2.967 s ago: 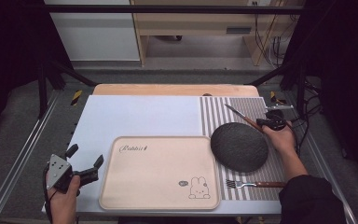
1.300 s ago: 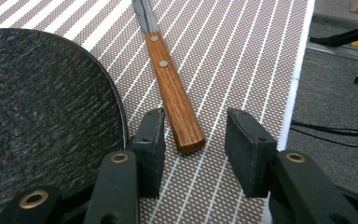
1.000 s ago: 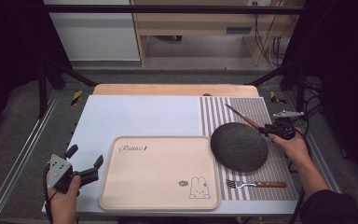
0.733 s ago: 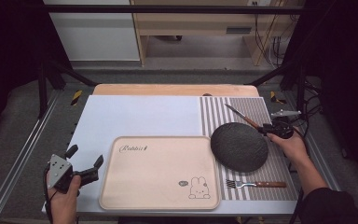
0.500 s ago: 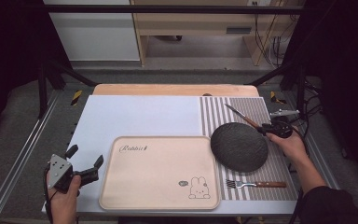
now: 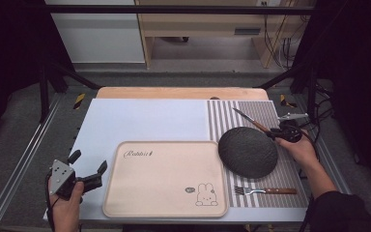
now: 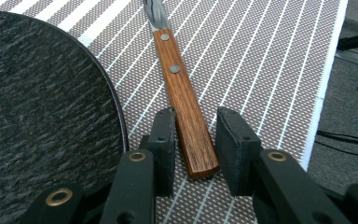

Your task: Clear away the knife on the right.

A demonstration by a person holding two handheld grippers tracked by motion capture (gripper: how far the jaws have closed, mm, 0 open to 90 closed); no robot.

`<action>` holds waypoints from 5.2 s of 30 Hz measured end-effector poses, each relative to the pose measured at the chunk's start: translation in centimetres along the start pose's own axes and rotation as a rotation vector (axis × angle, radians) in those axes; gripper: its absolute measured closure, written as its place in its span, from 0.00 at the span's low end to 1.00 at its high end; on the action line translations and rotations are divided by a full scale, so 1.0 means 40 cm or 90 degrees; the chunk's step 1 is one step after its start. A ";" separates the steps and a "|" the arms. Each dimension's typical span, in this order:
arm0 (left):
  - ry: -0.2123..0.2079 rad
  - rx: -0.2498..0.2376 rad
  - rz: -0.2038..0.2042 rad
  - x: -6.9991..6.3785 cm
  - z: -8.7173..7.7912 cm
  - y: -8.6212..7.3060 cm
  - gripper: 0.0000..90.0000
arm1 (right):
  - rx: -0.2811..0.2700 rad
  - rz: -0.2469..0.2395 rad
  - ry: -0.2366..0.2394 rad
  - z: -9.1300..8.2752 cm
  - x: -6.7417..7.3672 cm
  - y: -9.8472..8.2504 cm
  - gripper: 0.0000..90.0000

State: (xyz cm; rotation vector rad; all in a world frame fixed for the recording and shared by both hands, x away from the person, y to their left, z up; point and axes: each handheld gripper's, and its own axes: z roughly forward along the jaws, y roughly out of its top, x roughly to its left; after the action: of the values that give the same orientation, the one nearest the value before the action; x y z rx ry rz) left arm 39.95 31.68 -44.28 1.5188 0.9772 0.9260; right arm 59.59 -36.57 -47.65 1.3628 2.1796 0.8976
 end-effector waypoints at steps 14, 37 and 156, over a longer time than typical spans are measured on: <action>0.001 0.000 0.000 0.001 -0.001 0.001 0.03 | 0.005 -0.010 0.003 -0.001 0.006 0.001 0.79; 0.002 0.001 -0.001 0.001 -0.003 0.002 0.03 | 0.029 -0.014 0.016 -0.025 0.005 -0.011 0.83; -0.019 -0.038 0.009 -0.015 -0.022 0.024 0.04 | 0.041 -0.017 -0.009 -0.202 0.747 -0.149 0.83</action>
State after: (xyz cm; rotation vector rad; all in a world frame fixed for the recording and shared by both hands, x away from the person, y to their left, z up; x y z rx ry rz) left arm 39.04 31.34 -43.23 1.4874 0.9113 0.9329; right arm 37.66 -13.94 -46.48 1.3613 2.2285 0.8131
